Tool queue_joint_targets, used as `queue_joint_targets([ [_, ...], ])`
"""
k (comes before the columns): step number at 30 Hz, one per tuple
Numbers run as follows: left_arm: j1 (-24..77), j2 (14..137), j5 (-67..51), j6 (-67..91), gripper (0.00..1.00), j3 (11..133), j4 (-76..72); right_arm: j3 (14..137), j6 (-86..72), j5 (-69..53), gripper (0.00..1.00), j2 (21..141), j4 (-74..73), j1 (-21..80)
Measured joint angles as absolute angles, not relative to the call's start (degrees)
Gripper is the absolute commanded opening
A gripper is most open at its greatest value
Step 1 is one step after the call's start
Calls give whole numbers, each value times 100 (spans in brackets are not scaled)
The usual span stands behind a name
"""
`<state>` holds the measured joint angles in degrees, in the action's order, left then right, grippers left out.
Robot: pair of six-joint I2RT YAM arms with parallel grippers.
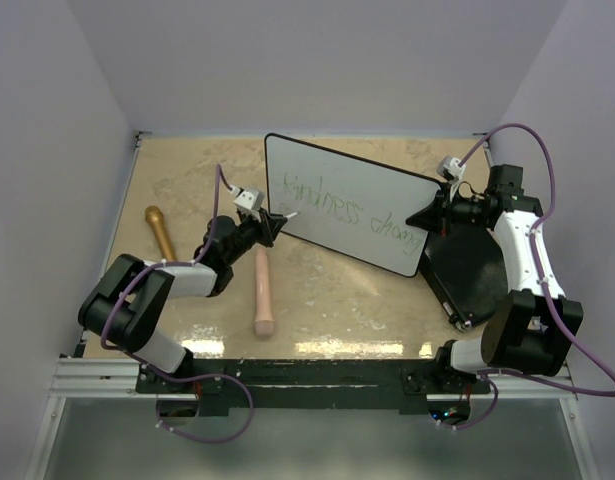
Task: Write a sentence on the whiteboard
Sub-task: Write on the whiteboard at the center of the board.
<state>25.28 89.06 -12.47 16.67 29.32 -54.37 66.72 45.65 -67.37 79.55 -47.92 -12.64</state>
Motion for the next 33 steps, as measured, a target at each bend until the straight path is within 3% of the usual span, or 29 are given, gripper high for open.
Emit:
queue_joint_targets([
  [33,2515,8954,-963,1535,0,2958,-5245,6672,4565,-6731,0,7955,-4748,-1264],
])
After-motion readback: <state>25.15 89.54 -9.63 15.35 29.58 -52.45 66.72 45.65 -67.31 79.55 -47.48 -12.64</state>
